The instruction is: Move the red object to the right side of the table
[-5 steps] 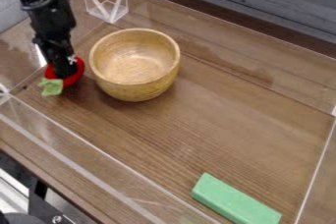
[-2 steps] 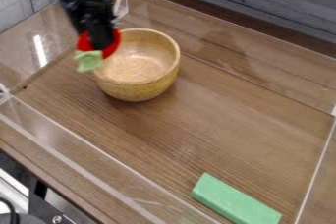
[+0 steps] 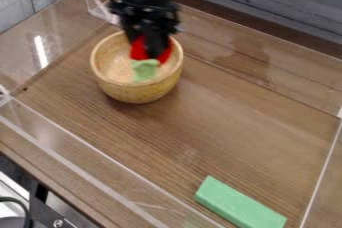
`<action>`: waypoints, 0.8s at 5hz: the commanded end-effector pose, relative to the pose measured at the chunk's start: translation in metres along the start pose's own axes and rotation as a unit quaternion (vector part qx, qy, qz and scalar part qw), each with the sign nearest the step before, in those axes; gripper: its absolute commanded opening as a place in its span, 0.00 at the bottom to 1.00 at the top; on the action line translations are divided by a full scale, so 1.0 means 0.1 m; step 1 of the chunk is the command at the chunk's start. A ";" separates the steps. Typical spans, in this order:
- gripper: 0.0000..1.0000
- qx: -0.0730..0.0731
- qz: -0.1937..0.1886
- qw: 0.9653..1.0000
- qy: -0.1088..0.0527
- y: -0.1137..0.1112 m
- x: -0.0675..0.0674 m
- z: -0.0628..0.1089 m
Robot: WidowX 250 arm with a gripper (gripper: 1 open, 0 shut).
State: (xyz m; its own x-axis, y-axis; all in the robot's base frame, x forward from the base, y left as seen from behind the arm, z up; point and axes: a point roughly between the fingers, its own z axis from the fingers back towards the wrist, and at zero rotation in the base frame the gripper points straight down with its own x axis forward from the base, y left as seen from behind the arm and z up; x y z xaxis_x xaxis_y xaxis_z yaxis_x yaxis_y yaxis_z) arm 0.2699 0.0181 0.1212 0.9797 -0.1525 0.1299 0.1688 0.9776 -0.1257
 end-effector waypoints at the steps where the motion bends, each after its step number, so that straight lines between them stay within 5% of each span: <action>1: 0.00 0.008 -0.012 1.000 -0.017 -0.36 0.10 0.07; 2: 0.00 0.004 -0.037 0.999 -0.009 -0.70 0.14 0.00; 4: 0.00 0.003 -0.027 1.000 0.006 -0.93 0.05 -0.11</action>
State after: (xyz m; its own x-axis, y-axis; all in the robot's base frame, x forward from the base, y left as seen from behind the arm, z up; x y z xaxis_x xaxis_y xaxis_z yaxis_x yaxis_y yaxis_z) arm 0.2571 -0.0739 0.1131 0.9748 -0.2060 0.0861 0.2153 0.9695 -0.1169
